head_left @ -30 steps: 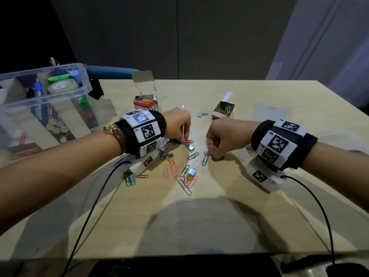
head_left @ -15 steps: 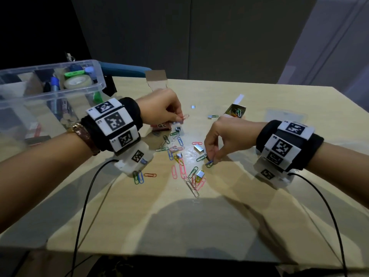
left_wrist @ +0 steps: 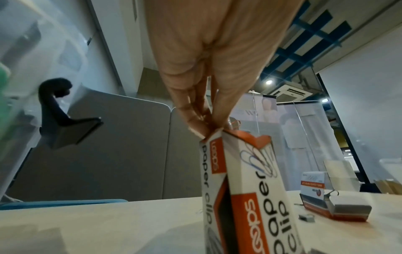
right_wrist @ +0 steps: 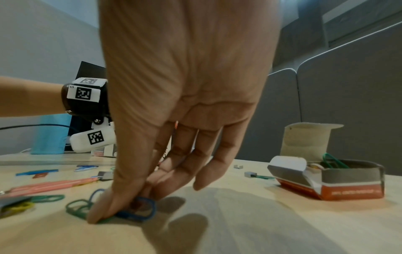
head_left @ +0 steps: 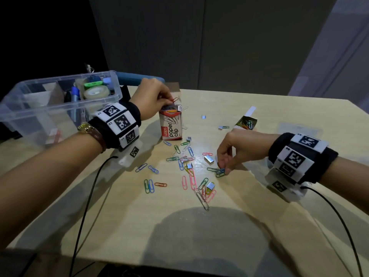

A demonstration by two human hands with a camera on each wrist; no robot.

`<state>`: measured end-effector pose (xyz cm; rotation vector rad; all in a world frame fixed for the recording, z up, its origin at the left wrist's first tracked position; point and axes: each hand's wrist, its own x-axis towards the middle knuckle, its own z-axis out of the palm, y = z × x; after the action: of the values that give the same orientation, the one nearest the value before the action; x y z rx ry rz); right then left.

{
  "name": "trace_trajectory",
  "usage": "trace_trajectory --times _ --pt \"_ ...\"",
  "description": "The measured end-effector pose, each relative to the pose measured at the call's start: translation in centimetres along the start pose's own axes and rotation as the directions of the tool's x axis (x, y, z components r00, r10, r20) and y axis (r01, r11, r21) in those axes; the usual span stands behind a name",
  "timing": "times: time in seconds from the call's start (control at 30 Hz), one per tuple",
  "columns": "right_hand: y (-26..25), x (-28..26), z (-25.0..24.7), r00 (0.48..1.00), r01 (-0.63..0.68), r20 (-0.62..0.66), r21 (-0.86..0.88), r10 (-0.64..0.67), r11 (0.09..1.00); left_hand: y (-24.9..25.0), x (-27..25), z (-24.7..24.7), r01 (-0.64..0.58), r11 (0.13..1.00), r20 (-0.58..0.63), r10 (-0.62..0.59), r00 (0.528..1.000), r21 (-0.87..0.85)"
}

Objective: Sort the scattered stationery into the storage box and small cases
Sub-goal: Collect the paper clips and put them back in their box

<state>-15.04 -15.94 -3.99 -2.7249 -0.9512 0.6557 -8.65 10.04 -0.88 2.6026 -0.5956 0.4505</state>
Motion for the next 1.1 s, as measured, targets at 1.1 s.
trace_trajectory --times 1.1 --pt "-8.5 10.9 -8.8 0.884 -0.264 -0.466 -0.523 -0.013 0.810 -3.3 -2.2 0.7 0.206 0.846 0.158 -0.147 0.977 -0.491"
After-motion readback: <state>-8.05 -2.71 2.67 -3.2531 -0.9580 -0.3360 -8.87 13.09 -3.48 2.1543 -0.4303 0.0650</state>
